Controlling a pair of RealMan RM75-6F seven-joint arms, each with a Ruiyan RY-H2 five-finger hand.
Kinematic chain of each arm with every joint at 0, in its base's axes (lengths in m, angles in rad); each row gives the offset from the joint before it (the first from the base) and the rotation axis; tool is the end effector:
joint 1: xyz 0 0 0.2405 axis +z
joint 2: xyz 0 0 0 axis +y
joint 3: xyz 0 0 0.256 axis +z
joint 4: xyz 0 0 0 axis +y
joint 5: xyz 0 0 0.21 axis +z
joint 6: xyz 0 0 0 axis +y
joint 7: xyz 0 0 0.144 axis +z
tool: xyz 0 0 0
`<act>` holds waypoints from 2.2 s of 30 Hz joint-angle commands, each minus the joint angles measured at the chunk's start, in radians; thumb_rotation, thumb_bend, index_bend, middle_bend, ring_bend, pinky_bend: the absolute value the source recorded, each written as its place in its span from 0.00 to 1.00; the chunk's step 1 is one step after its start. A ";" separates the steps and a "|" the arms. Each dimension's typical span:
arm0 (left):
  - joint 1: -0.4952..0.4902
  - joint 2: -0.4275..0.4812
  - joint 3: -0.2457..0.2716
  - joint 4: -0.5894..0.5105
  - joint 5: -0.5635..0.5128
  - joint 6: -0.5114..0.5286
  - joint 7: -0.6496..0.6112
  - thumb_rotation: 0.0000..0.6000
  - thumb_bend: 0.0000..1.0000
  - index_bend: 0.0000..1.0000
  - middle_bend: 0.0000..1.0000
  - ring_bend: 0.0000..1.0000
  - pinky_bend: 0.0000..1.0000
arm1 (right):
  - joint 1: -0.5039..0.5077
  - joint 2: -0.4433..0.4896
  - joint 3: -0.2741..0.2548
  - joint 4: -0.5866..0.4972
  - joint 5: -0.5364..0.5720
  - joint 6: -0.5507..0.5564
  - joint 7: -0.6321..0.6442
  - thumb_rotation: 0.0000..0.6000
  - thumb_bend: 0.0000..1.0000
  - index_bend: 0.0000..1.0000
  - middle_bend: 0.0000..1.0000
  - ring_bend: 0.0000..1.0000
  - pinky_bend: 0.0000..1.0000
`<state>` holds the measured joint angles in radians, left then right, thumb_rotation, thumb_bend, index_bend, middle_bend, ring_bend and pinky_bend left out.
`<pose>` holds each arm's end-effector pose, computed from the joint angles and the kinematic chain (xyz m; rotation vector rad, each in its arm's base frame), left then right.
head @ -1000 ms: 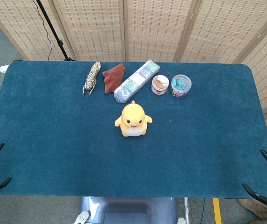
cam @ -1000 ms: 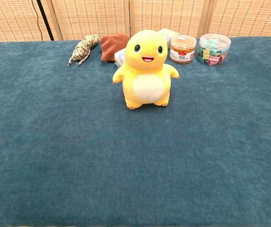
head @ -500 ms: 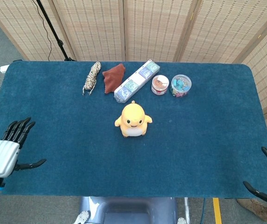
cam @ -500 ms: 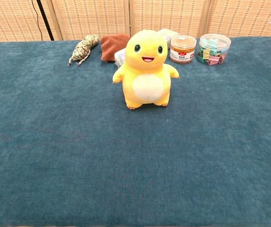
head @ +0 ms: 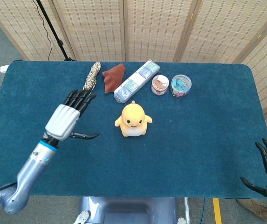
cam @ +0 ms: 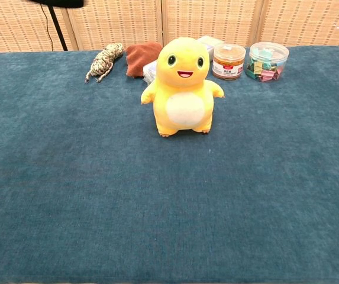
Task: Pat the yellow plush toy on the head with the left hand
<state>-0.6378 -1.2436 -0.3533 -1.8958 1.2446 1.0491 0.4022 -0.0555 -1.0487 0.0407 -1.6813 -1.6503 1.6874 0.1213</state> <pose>-0.0887 0.3243 0.0962 -1.7893 -0.7552 -1.2031 -0.2937 -0.1341 0.1917 1.2913 -0.8753 1.0958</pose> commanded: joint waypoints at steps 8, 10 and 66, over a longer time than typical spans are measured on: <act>-0.295 -0.249 -0.077 0.237 -0.258 -0.152 0.127 0.25 0.00 0.00 0.00 0.00 0.00 | 0.021 -0.001 0.026 0.021 0.068 -0.045 0.017 1.00 0.00 0.00 0.00 0.00 0.00; -0.346 -0.295 -0.084 0.298 -0.293 -0.177 0.136 0.25 0.00 0.00 0.00 0.00 0.00 | 0.023 0.000 0.030 0.025 0.081 -0.053 0.026 1.00 0.00 0.00 0.00 0.00 0.00; -0.571 -0.645 -0.014 0.868 -0.301 -0.256 -0.064 0.23 0.00 0.00 0.00 0.00 0.00 | 0.010 0.051 0.040 0.030 0.110 -0.050 0.146 1.00 0.00 0.00 0.00 0.00 0.00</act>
<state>-1.2131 -1.9035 -0.3602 -1.0070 0.9368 0.7758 0.3359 -0.0448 -0.9983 0.0804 -1.6517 -1.5405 1.6370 0.2674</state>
